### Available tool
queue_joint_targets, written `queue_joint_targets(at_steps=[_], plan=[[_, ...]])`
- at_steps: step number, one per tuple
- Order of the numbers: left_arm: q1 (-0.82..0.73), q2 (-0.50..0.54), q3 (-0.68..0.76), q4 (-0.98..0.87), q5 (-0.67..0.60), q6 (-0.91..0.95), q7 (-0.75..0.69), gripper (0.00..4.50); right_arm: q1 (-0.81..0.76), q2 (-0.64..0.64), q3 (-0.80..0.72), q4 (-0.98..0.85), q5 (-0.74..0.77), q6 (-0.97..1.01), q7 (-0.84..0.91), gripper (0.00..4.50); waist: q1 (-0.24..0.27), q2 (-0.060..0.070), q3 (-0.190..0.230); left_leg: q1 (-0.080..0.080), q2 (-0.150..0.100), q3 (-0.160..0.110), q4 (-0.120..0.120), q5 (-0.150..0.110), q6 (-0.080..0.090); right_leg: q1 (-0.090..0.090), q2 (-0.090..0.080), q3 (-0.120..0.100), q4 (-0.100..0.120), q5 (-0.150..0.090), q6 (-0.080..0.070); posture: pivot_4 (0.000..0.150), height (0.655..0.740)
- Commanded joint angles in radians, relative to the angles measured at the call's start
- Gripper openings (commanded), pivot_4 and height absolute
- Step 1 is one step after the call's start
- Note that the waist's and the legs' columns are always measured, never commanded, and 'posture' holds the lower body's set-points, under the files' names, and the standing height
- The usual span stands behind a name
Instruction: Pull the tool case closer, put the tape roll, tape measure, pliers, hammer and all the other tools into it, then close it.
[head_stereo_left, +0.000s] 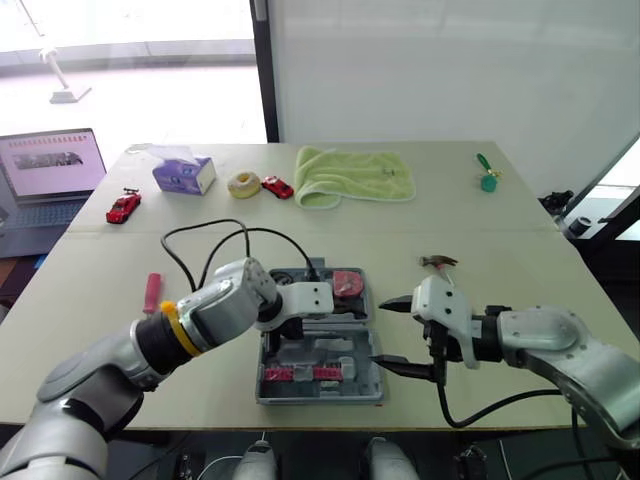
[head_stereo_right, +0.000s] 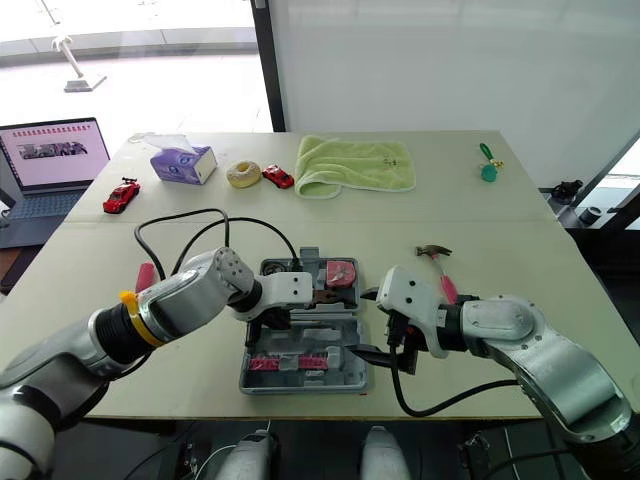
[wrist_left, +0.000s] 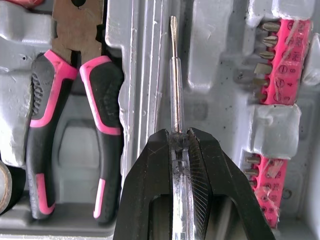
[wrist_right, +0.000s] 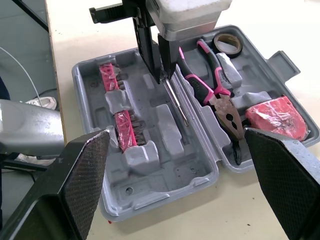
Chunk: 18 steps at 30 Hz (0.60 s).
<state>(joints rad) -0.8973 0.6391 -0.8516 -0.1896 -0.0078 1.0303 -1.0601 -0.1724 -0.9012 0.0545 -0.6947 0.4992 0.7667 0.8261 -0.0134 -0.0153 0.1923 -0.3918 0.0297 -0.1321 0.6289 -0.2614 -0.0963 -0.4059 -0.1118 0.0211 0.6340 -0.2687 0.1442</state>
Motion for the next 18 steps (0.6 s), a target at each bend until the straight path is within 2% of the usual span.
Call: queue_joint_targets(at_steps=[1, 18], plan=[[0.000, -0.007, -0.006, -0.009, 0.023, -0.024, 0.002, 0.02, 0.002, 0.002, -0.035, -0.040, 0.018, 0.004, -0.013, 4.50, 0.000, 0.000, 0.000, 0.000, 0.000, 0.000, 0.000, 0.000, 0.000, 0.000, 0.000, 0.000, 0.000, 0.000, 0.000, 0.150, 0.7400], [-0.039, 0.023, 0.035, 0.002, 0.012, -0.014, -0.072, 0.02, 0.000, 0.012, -0.022, -0.052, 0.033, 0.017, -0.047, 4.50, 0.000, 0.000, 0.000, 0.000, 0.000, 0.000, 0.001, 0.000, 0.000, 0.000, 0.000, 0.000, 0.001, 0.000, 0.000, 0.150, 0.7400]])
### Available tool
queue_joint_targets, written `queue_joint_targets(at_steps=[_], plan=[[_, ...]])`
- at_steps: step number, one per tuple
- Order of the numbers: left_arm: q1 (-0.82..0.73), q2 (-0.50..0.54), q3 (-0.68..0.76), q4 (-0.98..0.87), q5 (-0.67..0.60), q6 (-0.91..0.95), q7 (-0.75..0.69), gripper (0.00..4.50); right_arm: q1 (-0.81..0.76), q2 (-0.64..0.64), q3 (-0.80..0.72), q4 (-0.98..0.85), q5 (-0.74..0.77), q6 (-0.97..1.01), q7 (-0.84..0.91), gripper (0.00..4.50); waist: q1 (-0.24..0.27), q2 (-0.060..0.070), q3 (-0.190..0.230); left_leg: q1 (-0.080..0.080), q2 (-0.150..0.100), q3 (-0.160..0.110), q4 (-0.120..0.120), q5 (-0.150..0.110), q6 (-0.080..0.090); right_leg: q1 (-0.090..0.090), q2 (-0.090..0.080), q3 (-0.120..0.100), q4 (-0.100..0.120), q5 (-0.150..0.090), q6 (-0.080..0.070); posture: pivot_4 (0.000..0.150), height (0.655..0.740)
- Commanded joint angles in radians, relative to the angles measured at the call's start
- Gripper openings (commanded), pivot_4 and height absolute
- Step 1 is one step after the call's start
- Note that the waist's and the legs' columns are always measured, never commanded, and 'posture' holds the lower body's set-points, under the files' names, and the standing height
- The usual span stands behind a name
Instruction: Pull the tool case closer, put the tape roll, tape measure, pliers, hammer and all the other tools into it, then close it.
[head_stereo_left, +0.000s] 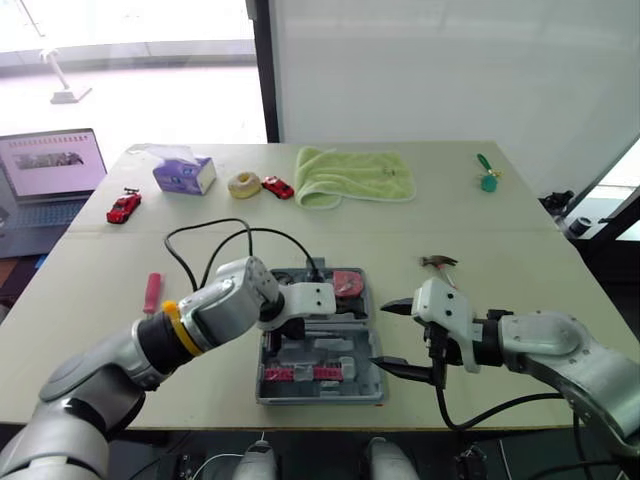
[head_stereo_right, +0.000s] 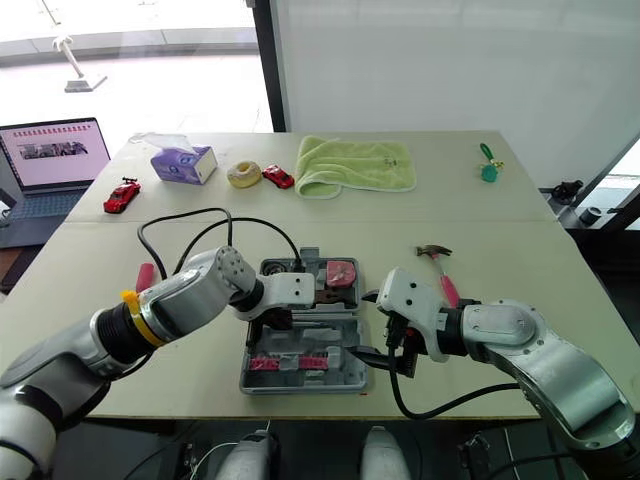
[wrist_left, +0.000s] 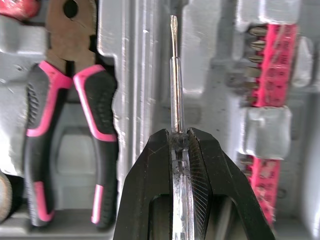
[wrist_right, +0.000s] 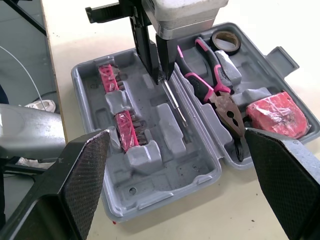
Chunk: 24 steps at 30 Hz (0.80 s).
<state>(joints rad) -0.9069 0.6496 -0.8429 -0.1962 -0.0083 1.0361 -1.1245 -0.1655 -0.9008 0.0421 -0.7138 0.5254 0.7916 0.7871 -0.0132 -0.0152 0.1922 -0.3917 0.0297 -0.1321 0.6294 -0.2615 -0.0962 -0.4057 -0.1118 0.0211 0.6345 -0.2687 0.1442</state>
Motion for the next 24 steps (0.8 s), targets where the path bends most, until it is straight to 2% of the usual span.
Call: queue_joint_targets(at_steps=[1, 24], plan=[[-0.031, 0.018, 0.023, 0.022, 0.020, -0.031, -0.009, 0.02, -0.007, 0.013, -0.010, -0.032, 0.006, -0.009, -0.010, 4.50, 0.000, 0.000, 0.000, 0.000, 0.000, 0.000, 0.000, 0.000, 0.000, 0.000, 0.000, 0.000, 0.000, 0.000, 0.000, 0.150, 0.7400], [-0.022, -0.051, -0.006, 0.040, 0.056, -0.034, -0.012, 0.02, 0.020, 0.016, -0.021, -0.050, 0.012, -0.001, -0.043, 4.50, -0.001, 0.000, 0.000, 0.000, 0.000, 0.000, 0.001, 0.000, 0.000, 0.000, 0.000, 0.000, 0.001, 0.000, 0.000, 0.150, 0.7400]])
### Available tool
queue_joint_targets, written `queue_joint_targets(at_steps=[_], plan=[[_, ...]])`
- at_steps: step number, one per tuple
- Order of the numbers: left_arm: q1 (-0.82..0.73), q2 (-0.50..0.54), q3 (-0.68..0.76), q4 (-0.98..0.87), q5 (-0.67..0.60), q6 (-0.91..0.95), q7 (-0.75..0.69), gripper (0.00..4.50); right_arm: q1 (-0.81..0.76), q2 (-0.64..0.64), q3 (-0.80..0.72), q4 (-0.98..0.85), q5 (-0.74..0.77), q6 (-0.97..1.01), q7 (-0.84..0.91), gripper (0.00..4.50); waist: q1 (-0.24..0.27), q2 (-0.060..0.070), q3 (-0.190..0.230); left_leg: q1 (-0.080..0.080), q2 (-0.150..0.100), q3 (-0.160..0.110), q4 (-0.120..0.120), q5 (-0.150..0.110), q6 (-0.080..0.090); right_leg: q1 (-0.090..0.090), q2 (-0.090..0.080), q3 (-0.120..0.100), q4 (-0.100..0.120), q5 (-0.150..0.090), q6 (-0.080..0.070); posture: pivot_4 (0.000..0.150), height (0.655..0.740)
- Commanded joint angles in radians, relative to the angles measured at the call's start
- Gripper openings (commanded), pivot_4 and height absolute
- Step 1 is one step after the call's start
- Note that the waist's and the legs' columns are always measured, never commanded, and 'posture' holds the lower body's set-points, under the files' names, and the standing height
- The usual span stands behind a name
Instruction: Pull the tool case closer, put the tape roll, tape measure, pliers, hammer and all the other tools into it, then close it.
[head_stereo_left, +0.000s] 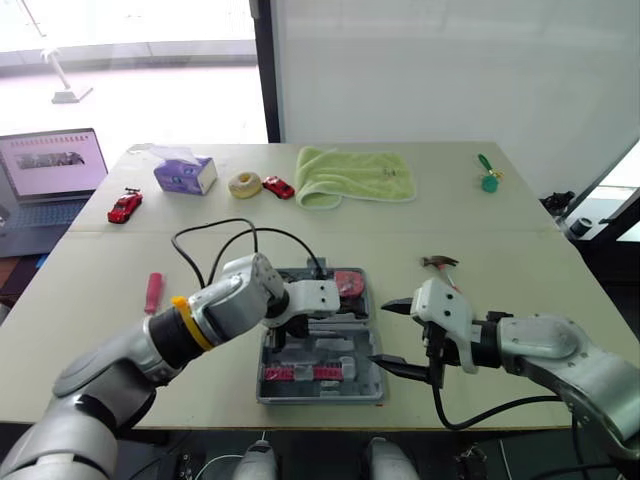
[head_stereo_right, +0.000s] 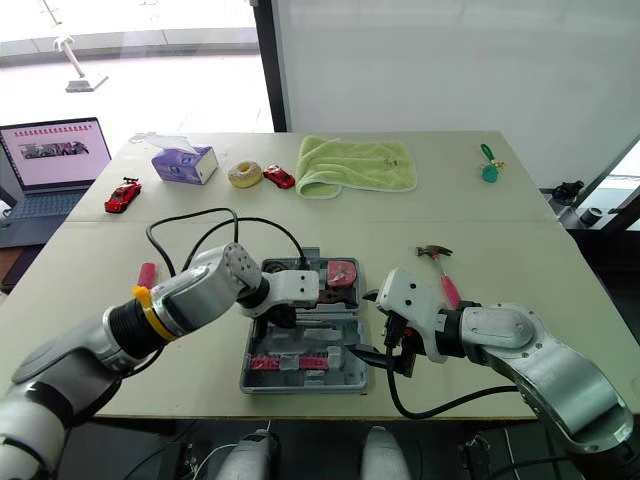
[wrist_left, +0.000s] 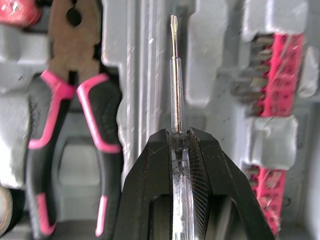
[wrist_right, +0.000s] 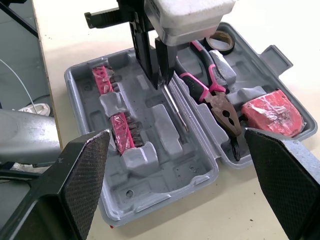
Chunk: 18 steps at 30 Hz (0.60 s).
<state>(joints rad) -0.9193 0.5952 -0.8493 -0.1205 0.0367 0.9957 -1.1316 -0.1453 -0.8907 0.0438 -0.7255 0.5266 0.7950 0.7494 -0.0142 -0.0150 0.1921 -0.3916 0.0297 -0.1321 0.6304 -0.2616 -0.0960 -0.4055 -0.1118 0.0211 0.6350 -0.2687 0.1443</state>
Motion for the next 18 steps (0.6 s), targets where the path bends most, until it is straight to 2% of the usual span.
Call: queue_joint_targets(at_steps=[1, 5, 12, 16, 18], plan=[[-0.009, 0.009, -0.004, -0.040, 0.013, 0.002, -0.008, 0.02, -0.001, 0.005, -0.023, -0.038, 0.011, -0.004, -0.006, 4.50, -0.001, 0.000, 0.000, 0.000, 0.000, 0.000, 0.000, 0.000, 0.000, 0.000, 0.000, 0.000, 0.000, 0.000, 0.000, 0.150, 0.7400], [-0.015, 0.019, -0.011, -0.036, 0.032, -0.015, -0.008, 0.02, -0.001, 0.006, -0.028, -0.042, 0.015, -0.001, -0.009, 4.50, -0.001, 0.000, 0.000, 0.000, 0.000, 0.000, 0.000, 0.000, 0.000, 0.000, 0.000, 0.000, 0.000, 0.000, 0.000, 0.150, 0.7400], [-0.093, 0.035, 0.026, -0.065, -0.034, 0.083, -0.095, 0.02, -0.009, 0.017, -0.013, -0.045, 0.018, 0.002, -0.024, 4.50, 0.000, 0.000, 0.000, 0.000, 0.000, 0.000, 0.000, 0.000, 0.000, 0.000, 0.000, 0.000, 0.000, 0.000, 0.000, 0.150, 0.7400], [-0.087, 0.065, 0.019, -0.006, 0.013, -0.034, -0.071, 0.02, -0.007, 0.038, 0.006, -0.051, 0.009, 0.000, -0.045, 4.50, -0.004, 0.000, 0.000, 0.001, 0.000, 0.000, 0.000, 0.000, 0.000, 0.000, 0.000, 0.000, 0.001, 0.000, 0.000, 0.150, 0.7400], [-0.078, 0.061, 0.036, 0.000, -0.001, -0.026, -0.070, 0.02, -0.008, 0.048, 0.007, -0.055, 0.014, 0.005, -0.055, 4.50, -0.004, 0.000, 0.000, 0.001, 0.000, 0.000, 0.000, 0.000, 0.000, 0.000, 0.000, 0.000, 0.001, 0.000, 0.000, 0.150, 0.7400]])
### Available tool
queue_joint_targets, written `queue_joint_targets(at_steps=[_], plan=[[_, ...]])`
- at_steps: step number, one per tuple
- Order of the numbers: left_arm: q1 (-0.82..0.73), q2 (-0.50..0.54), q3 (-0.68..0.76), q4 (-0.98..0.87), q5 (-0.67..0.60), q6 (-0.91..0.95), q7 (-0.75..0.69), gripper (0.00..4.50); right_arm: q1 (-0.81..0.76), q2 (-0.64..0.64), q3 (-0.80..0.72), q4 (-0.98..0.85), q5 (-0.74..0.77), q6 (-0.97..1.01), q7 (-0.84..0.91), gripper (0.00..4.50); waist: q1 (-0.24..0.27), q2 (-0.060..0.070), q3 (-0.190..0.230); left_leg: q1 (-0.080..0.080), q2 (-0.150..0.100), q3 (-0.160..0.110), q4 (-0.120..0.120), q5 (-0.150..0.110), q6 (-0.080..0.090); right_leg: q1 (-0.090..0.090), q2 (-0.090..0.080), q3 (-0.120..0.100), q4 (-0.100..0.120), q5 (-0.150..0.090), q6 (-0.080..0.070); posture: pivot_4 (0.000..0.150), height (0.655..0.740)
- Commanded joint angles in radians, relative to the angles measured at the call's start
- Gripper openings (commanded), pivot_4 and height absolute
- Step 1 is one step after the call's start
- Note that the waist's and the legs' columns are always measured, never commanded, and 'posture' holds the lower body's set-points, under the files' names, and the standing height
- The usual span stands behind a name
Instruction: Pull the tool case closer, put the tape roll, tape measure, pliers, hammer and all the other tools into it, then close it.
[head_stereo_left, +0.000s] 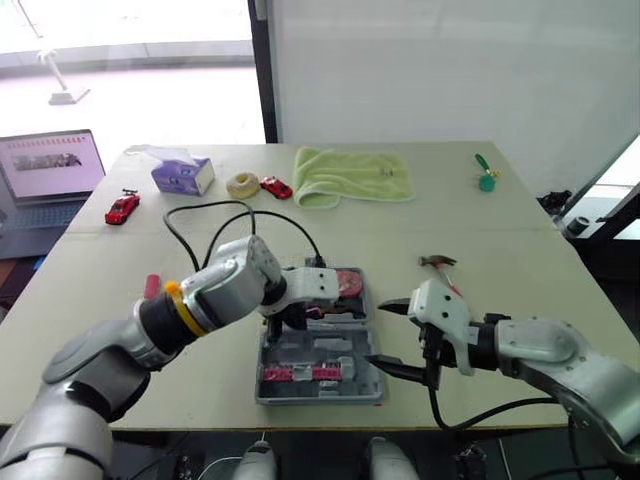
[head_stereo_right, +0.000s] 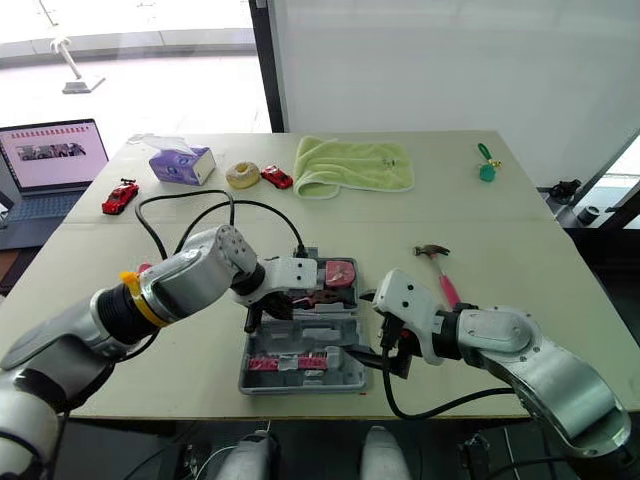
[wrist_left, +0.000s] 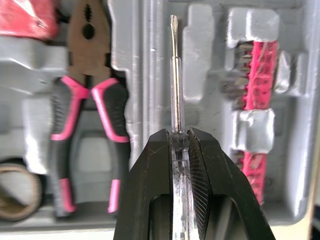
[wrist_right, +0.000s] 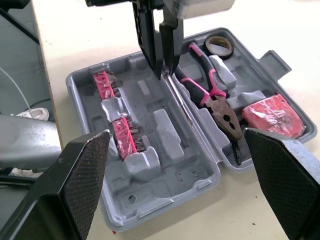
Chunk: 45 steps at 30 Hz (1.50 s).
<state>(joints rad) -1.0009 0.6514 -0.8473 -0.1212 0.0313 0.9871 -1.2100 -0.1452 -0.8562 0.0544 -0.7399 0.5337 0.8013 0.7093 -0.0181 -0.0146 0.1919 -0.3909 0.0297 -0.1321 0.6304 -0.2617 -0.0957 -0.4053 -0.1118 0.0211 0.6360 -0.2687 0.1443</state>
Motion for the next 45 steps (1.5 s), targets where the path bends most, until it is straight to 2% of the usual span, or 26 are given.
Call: queue_joint_targets(at_steps=[1, 6, 15, 22, 37, 45], plan=[[0.008, 0.000, 0.048, -0.002, -0.007, -0.001, 0.008, 0.02, -0.008, 0.017, -0.003, -0.044, 0.007, 0.002, -0.017, 4.50, 0.001, 0.000, 0.000, 0.000, 0.000, 0.000, 0.000, 0.000, 0.000, 0.000, 0.000, 0.000, 0.000, 0.000, 0.000, 0.150, 0.7400], [0.027, 0.010, 0.068, -0.037, -0.032, 0.033, 0.003, 0.02, 0.000, 0.021, -0.004, -0.053, 0.011, 0.009, -0.028, 4.50, 0.004, 0.000, 0.000, 0.000, 0.000, 0.000, 0.000, 0.000, 0.000, 0.000, 0.000, 0.000, 0.000, 0.000, 0.000, 0.150, 0.7400], [0.031, 0.024, 0.005, -0.056, -0.006, 0.040, -0.009, 0.02, -0.002, 0.022, -0.006, -0.054, 0.010, 0.014, -0.030, 4.50, 0.003, 0.000, 0.000, 0.000, 0.000, 0.000, 0.000, 0.000, 0.000, 0.000, 0.000, 0.000, 0.001, 0.000, 0.000, 0.150, 0.7400], [-0.020, 0.017, -0.030, -0.088, -0.046, 0.188, -0.036, 0.02, -0.007, 0.035, 0.007, -0.054, 0.009, 0.016, -0.038, 4.50, 0.003, 0.000, 0.000, 0.000, 0.000, 0.000, 0.000, 0.000, 0.000, 0.000, 0.000, 0.000, 0.001, 0.000, 0.000, 0.150, 0.7400], [-0.075, -0.048, -0.120, -0.009, -0.028, 0.174, 0.011, 0.02, 0.005, 0.060, 0.020, -0.065, 0.002, 0.015, -0.063, 4.50, 0.003, 0.000, 0.000, 0.000, 0.000, 0.000, 0.000, 0.000, 0.000, 0.000, 0.000, 0.000, 0.001, 0.000, 0.000, 0.150, 0.7400], [-0.098, -0.095, -0.144, 0.096, 0.008, 0.116, 0.037, 0.02, 0.002, 0.081, 0.036, -0.068, -0.001, 0.019, -0.088, 4.50, 0.003, 0.000, 0.000, 0.000, 0.000, 0.000, 0.000, 0.000, 0.000, 0.000, 0.000, 0.000, 0.001, 0.000, 0.000, 0.150, 0.7400]])
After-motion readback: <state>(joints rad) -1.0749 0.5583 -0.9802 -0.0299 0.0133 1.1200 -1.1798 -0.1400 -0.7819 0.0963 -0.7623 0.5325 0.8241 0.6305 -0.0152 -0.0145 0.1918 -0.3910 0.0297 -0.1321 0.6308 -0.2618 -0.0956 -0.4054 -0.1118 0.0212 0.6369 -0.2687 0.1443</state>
